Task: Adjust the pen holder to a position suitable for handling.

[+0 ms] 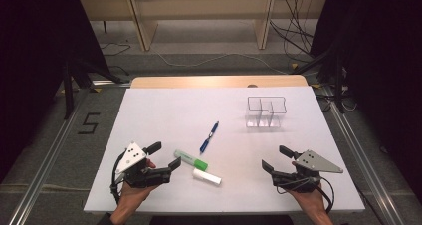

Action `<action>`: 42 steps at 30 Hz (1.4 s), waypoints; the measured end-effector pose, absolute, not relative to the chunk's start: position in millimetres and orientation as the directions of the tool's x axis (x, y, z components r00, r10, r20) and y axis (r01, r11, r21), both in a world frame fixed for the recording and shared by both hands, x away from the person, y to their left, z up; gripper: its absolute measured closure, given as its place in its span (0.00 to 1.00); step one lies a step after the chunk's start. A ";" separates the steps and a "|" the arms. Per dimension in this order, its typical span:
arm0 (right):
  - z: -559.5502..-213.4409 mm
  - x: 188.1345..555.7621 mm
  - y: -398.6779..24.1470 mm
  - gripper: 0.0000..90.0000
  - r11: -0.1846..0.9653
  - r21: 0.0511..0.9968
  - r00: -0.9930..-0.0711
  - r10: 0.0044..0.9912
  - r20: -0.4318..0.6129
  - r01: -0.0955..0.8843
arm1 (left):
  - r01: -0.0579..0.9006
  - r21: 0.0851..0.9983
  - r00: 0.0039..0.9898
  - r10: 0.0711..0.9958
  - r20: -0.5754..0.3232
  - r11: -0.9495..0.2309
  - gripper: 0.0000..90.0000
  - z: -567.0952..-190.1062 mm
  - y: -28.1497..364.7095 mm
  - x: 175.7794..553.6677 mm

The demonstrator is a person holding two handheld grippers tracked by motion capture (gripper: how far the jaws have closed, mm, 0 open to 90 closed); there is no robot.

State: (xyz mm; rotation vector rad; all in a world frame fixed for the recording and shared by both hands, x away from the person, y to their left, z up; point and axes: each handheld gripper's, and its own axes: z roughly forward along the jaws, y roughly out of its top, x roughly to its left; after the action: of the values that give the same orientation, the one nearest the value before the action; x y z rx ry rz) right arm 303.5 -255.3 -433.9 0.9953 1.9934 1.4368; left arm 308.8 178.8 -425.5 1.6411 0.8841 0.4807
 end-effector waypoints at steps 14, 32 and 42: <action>-434.8 305.9 -254.4 0.26 0.186 0.943 -0.612 0.790 0.023 0.275 | 0.293 0.954 0.634 0.761 -0.139 -0.069 0.14 -426.1 178.0 309.3; -423.9 314.7 -252.4 0.25 0.218 0.948 -0.642 0.767 -0.018 0.233 | 0.296 0.953 0.627 0.765 -0.144 -0.064 0.14 -427.1 177.5 310.7; -417.8 336.5 -253.0 0.25 0.215 0.945 -0.644 0.765 -0.006 0.246 | 0.301 0.951 0.621 0.770 -0.145 -0.063 0.14 -427.6 178.3 311.6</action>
State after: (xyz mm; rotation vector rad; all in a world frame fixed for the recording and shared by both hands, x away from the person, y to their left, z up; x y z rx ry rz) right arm 336.5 -253.0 -417.8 0.9321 2.0157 1.4321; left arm 311.6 178.3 -427.6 1.6432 0.8999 0.4857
